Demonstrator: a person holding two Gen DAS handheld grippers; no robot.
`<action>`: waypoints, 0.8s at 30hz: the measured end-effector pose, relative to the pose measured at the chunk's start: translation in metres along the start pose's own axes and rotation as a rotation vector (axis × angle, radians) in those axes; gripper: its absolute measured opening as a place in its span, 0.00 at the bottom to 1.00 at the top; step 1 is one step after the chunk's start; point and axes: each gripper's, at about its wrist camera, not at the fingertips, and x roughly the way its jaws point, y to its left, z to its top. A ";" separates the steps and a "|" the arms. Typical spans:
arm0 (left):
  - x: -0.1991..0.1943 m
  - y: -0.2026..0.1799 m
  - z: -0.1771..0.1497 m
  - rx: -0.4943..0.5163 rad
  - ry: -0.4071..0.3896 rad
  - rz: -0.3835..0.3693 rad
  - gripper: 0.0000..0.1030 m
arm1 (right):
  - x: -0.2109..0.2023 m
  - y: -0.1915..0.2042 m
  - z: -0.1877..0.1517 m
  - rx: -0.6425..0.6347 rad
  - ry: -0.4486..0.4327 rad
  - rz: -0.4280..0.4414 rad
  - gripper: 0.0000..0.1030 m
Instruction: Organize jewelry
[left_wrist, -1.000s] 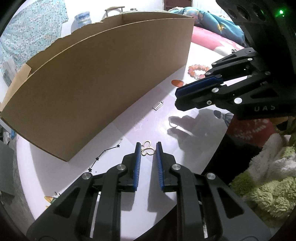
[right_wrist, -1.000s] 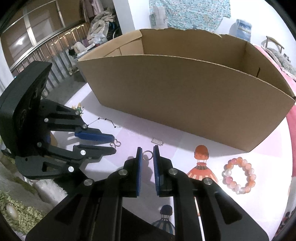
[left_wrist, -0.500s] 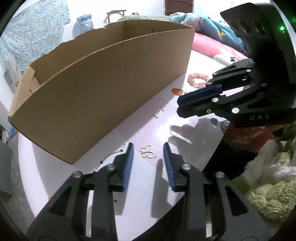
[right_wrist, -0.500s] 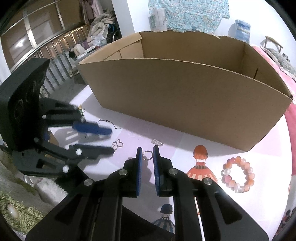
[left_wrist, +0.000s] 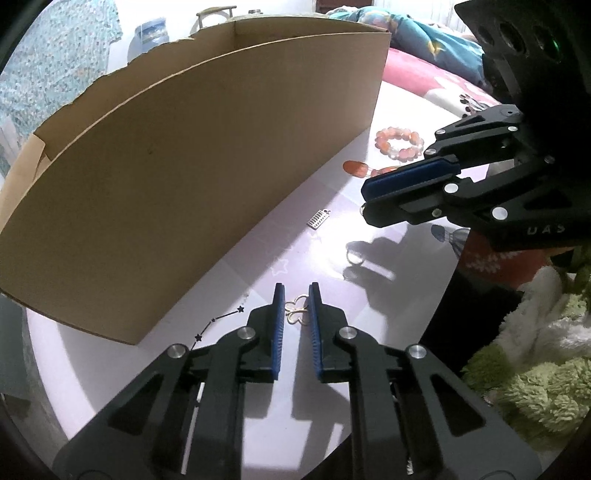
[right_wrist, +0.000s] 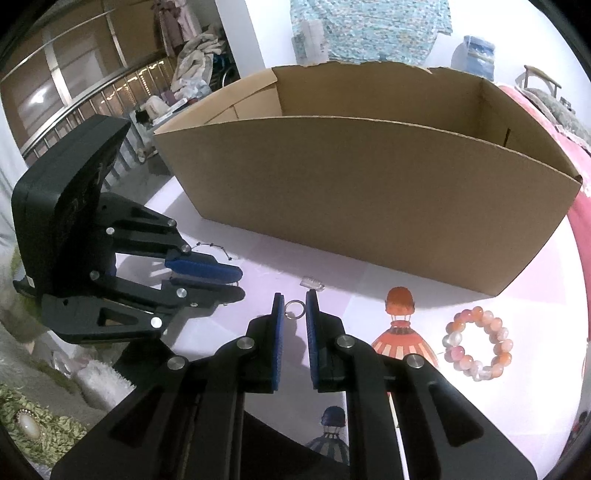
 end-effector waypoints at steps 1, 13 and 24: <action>0.001 -0.002 0.001 0.007 0.001 0.008 0.12 | 0.000 -0.001 0.000 0.002 0.000 0.000 0.12; -0.003 -0.005 -0.001 -0.012 -0.010 0.020 0.11 | -0.001 0.001 0.001 0.002 -0.011 -0.004 0.12; -0.024 -0.002 -0.003 -0.058 -0.046 0.027 0.00 | -0.017 0.008 -0.002 -0.010 -0.038 -0.005 0.12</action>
